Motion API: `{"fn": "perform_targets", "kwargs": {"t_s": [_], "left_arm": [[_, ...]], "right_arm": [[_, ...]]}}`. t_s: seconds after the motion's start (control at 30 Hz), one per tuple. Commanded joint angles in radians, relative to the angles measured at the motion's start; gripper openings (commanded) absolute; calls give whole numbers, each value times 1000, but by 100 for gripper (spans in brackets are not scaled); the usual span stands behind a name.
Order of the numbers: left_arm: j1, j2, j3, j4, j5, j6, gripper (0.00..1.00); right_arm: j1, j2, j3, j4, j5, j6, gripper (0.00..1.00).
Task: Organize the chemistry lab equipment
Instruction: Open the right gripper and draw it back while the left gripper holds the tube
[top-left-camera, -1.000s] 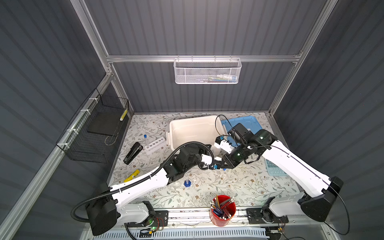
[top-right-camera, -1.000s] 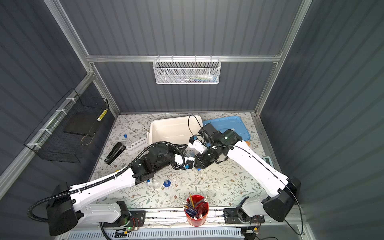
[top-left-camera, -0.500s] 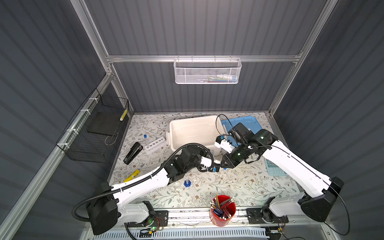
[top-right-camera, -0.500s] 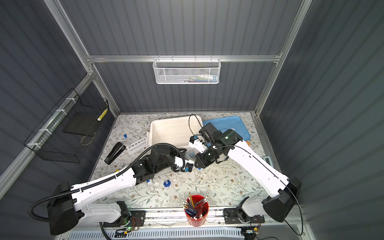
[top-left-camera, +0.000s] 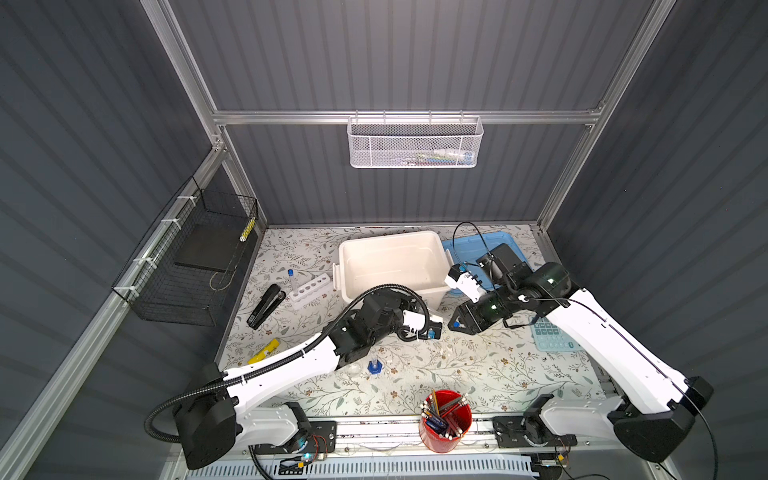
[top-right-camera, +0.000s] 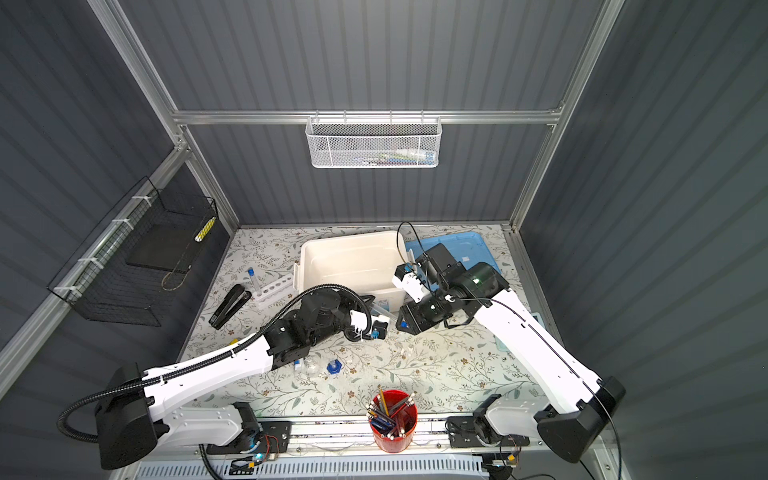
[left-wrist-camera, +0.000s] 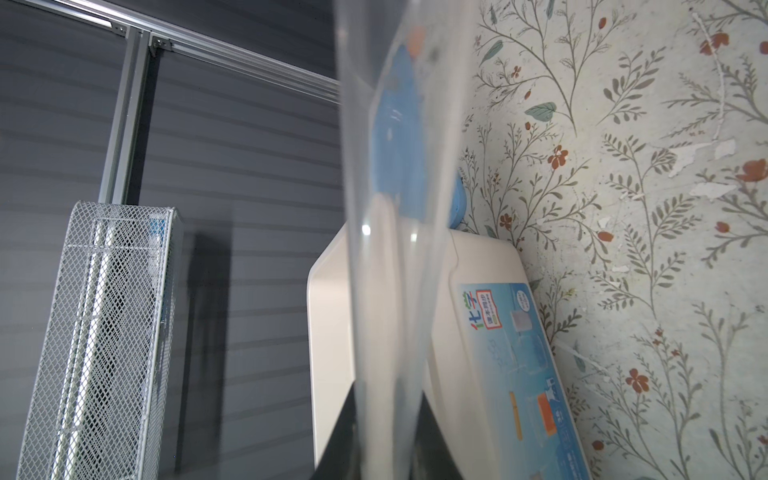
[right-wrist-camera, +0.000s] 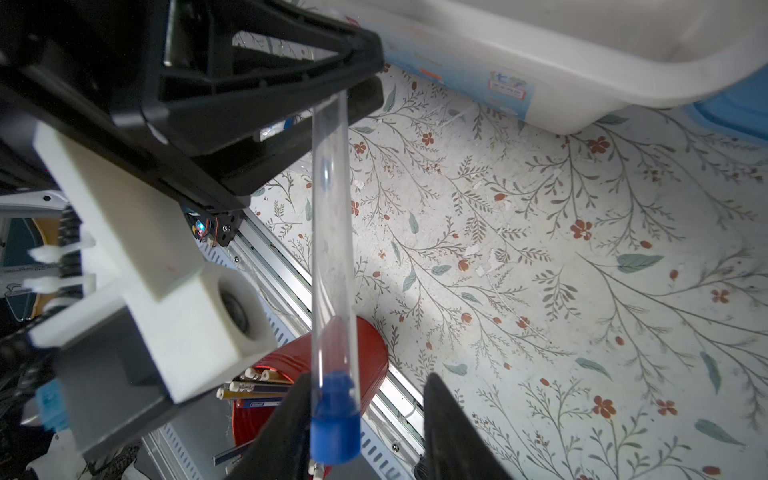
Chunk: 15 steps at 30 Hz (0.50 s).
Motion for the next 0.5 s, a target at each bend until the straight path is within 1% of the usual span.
{"fn": "perform_targets", "kwargs": {"t_s": [0.0,0.03,0.13,0.23,0.27,0.33,0.47], "left_arm": [[31,-20,5,32,41,-145,15],[51,-25,10,34,74,-205,15],[114,-39,28,35,171,-371,15],[169,-44,47,28,289,-514,14],[184,-42,53,26,320,-549,13],[198,-39,61,25,357,-596,11],[243,-33,88,11,466,-701,9]], "right_arm": [[-45,-64,23,22,36,6,48],[-58,-86,22,34,44,5,49],[-77,-167,-2,96,128,3,50],[-97,-247,-54,195,154,-2,50],[-107,-279,-83,244,153,4,50],[-134,-332,-136,338,105,13,51],[-151,-364,-207,444,65,3,51]]}}
